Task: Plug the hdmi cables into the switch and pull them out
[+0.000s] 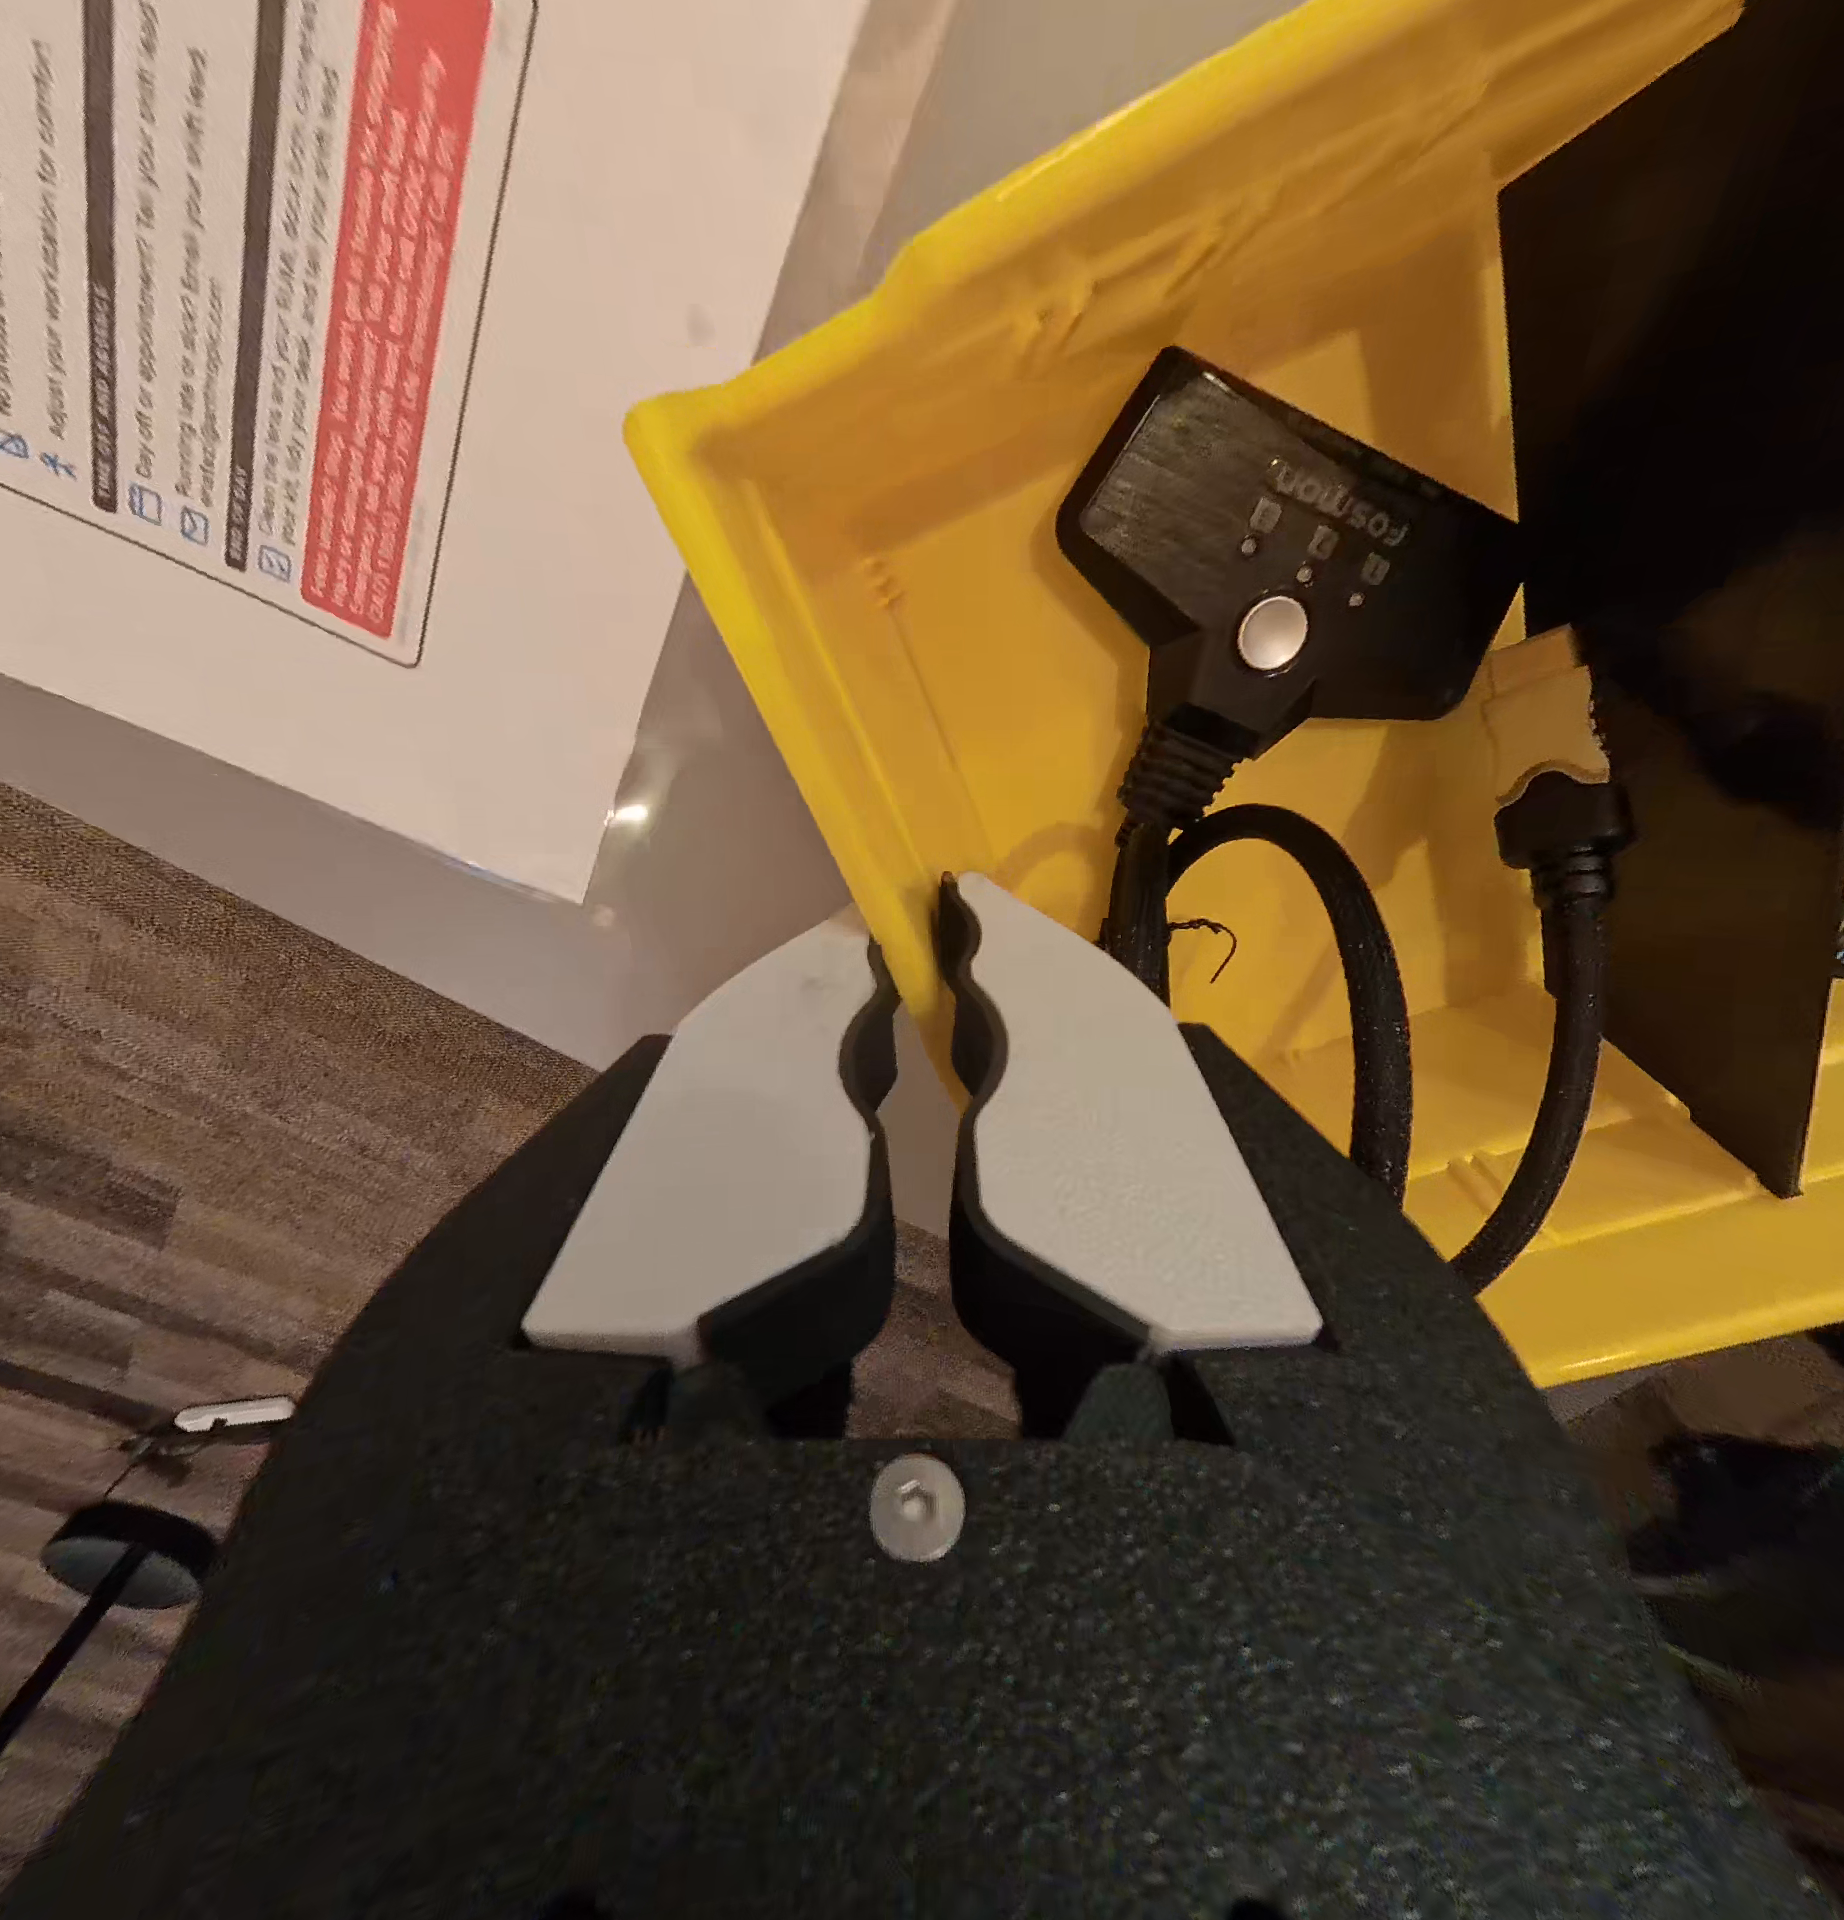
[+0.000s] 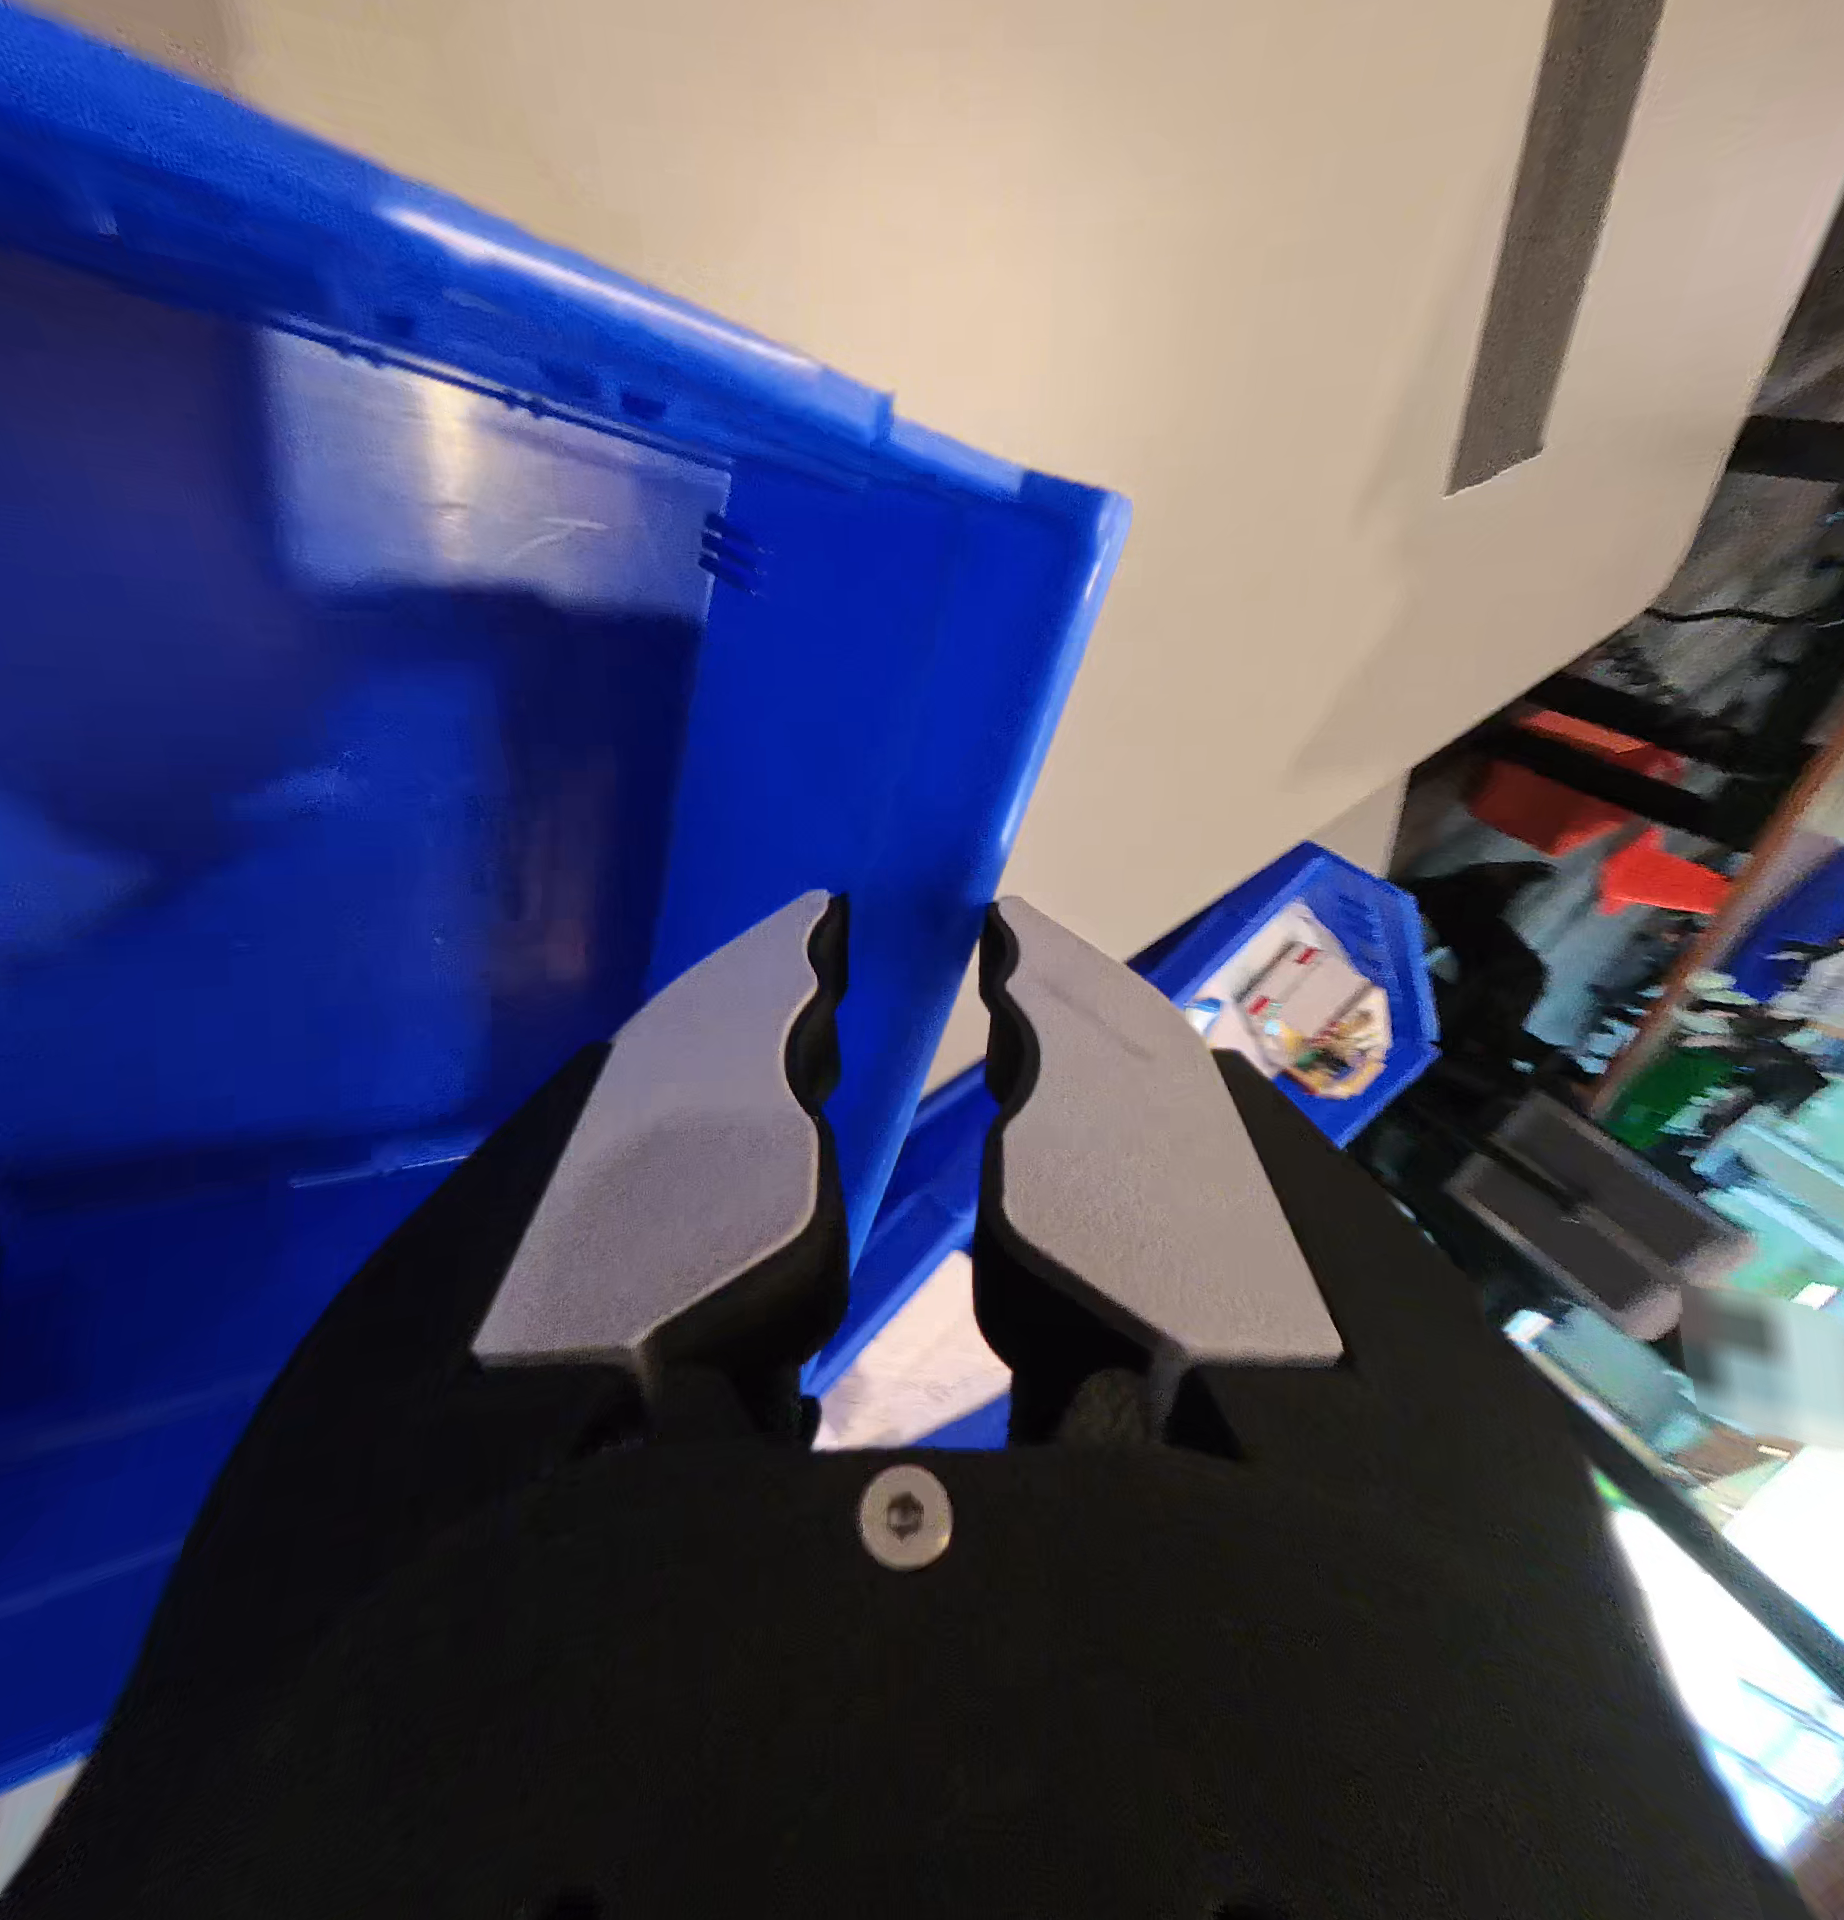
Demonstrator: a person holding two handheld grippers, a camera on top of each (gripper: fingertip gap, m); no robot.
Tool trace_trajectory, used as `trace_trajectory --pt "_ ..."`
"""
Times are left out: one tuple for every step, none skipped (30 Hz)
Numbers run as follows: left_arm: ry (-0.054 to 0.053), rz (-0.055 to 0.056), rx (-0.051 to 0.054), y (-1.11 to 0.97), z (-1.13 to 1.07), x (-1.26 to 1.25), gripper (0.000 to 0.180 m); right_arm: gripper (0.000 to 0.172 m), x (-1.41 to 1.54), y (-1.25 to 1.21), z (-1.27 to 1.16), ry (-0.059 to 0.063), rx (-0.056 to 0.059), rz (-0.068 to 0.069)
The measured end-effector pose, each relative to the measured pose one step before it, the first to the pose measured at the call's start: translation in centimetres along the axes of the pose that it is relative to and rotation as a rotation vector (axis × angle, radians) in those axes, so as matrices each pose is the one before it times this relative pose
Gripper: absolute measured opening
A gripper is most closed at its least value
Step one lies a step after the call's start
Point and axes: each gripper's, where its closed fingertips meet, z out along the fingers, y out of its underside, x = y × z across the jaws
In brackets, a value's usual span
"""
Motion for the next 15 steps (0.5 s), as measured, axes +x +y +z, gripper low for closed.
trace_trajectory --pt "0.0007 0.0179 -0.0025 0.512 -0.049 -0.112 0.006 0.025 0.699 0.06 0.366 0.0234 -0.0115 -0.0409" --pt "-0.0022 0.0251 -0.0023 0.462 -0.025 -0.11 0.006 0.025 0.609 -0.015 0.317 0.0198 -0.0045 -0.0413" --pt "-0.0007 0.0222 -0.0033 0.405 -0.007 -0.096 0.006 0.024 0.531 -0.079 0.285 0.0135 -0.0007 -0.0314" --pt "-0.0014 0.0223 -0.0004 0.294 -0.011 -0.089 0.006 0.023 0.48 -0.097 0.253 0.0082 -0.001 -0.0217" --pt "-0.0035 0.026 0.0012 0.22 0.003 -0.126 0.006 0.022 0.482 -0.05 0.241 0.0084 -0.0073 -0.0126" --pt "-0.0047 0.0282 0.0 0.171 0.007 -0.135 0.007 0.02 0.518 0.064 0.26 0.0104 -0.0172 -0.007" --pt "-0.0054 0.0297 -0.0049 0.184 0.014 -0.162 0.008 0.019 0.464 0.157 0.307 0.012 -0.0237 -0.0142" --pt "-0.0083 0.0328 -0.0104 0.179 0.006 -0.195 0.008 0.019 0.444 0.216 0.355 0.0147 -0.0278 -0.0172" --pt "-0.0091 0.0302 -0.0102 0.126 0.0 -0.222 0.009 0.019 0.39 0.208 0.322 0.0096 -0.0263 -0.0046" --pt "-0.0082 0.0242 -0.0122 0.102 0.001 -0.254 0.009 0.019 0.324 0.157 0.279 0.0008 -0.0218 0.014" --pt "-0.0105 0.0256 -0.012 0.062 0.01 -0.271 0.01 0.019 0.278 0.137 0.245 -0.0039 -0.0187 0.0233" --pt "-0.0115 0.0287 -0.0091 0.013 0.016 -0.269 0.01 0.018 0.291 0.082 0.237 0.0016 -0.0127 0.0123" --pt "-0.0093 0.0306 -0.0035 -0.04 0.002 -0.222 0.011 0.018 0.298 0.063 0.233 0.0081 -0.0081 0.0004" --pt "-0.0075 0.0313 -0.0012 -0.076 0.017 -0.197 0.011 0.019 0.283 0.085 0.236 0.0088 -0.0079 0.0013" --pt "-0.0064 0.0312 -0.0029 -0.036 0.035 -0.185 0.011 0.019 0.253 0.111 0.248 0.0016 -0.0093 0.0161"
